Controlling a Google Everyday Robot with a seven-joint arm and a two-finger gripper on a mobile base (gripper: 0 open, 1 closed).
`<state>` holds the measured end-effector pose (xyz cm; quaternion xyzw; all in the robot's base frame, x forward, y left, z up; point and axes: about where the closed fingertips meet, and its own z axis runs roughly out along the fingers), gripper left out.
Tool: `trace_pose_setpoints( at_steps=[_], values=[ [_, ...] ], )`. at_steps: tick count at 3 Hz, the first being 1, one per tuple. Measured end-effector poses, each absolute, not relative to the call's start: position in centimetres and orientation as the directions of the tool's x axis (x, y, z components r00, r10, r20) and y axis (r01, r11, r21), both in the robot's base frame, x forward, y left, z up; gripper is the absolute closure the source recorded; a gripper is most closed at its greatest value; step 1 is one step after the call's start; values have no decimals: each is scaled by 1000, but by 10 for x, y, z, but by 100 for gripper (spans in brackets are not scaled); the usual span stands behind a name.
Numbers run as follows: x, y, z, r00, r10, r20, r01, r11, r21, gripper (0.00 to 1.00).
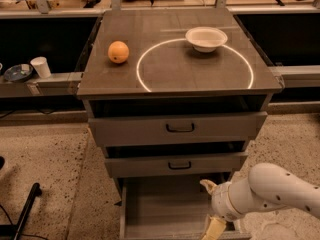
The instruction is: Close bottom drawer
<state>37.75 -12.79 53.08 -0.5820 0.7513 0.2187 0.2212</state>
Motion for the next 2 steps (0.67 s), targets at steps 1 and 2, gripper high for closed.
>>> trace_pose_setpoints(
  at_steps=[1, 2],
  values=[
    [372, -126, 539, -188, -767, -614, -981, 183, 72, 0],
    [380, -117, 524, -117, -712, -692, -991, 128, 36, 0]
  ],
)
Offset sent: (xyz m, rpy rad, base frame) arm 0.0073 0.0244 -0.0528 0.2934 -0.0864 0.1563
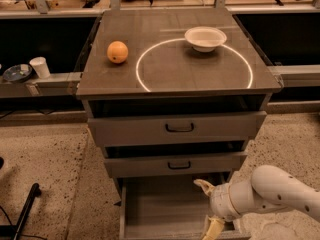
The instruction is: Close bottom drawer
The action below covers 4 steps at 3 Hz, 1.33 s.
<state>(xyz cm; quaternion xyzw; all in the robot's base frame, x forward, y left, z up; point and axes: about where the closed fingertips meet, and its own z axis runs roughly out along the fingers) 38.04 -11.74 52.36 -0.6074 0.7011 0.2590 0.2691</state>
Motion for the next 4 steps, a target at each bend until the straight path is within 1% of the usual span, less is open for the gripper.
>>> trace_pose_setpoints(
  at_steps=[1, 2, 3, 4],
  values=[
    [385, -104, 468, -111, -655, -747, -993, 110, 52, 15],
    [388, -101, 400, -136, -606, -784, -988, 141, 63, 39],
    [377, -100, 337, -171, -569, -805, -983, 158, 97, 62],
    [368, -101, 296, -175, -570, -803, -983, 143, 113, 85]
  ],
)
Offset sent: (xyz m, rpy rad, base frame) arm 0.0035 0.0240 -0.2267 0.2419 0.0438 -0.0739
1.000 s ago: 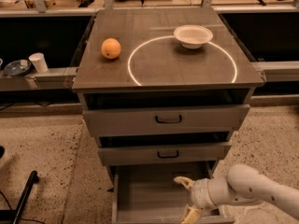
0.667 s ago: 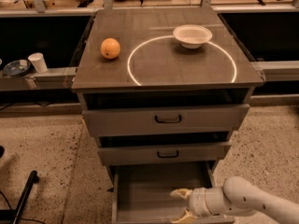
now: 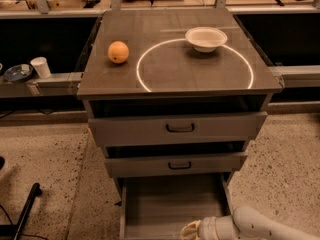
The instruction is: Close bottom drawer
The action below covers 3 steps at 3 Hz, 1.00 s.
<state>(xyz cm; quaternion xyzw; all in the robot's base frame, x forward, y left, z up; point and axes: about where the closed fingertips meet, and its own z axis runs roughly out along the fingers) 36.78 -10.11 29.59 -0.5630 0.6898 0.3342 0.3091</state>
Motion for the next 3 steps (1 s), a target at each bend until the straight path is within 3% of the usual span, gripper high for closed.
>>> trace_pose_setpoints(
  at_steps=[1, 3],
  values=[
    [353, -112, 248, -161, -595, -787, -987, 118, 113, 100],
    [351, -118, 234, -123, -654, -747, -992, 106, 71, 100]
  ],
)
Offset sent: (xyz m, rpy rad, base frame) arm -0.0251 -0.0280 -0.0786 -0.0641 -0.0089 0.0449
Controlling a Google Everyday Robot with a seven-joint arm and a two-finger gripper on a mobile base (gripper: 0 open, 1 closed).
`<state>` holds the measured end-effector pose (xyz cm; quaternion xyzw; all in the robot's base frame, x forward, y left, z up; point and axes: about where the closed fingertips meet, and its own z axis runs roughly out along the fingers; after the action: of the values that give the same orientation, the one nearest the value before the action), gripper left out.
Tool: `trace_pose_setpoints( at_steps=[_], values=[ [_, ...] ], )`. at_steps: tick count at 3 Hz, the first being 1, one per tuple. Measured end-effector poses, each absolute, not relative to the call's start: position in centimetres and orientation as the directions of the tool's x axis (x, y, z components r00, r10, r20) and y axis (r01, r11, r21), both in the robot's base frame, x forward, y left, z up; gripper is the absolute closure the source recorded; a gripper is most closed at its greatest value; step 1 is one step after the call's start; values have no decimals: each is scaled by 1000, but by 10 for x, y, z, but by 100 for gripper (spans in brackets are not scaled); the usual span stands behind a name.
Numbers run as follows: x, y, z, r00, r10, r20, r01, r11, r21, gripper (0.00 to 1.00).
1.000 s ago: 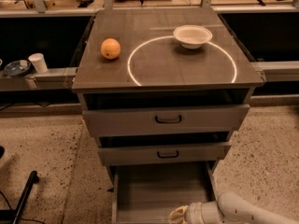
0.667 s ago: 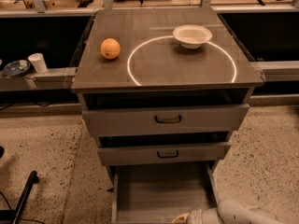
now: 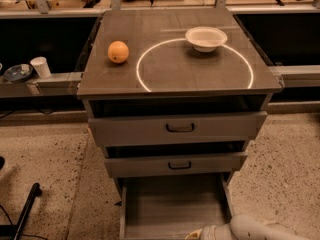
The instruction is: Close bottom drawer
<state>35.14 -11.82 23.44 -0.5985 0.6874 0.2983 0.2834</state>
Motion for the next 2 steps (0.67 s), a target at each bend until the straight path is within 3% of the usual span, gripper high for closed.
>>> trace_pose_setpoints(
  at_steps=[1, 2],
  values=[
    [341, -139, 201, -49, -725, -687, -997, 77, -10, 100],
    [337, -151, 187, -6, -726, -688, -998, 47, -41, 100]
  ],
)
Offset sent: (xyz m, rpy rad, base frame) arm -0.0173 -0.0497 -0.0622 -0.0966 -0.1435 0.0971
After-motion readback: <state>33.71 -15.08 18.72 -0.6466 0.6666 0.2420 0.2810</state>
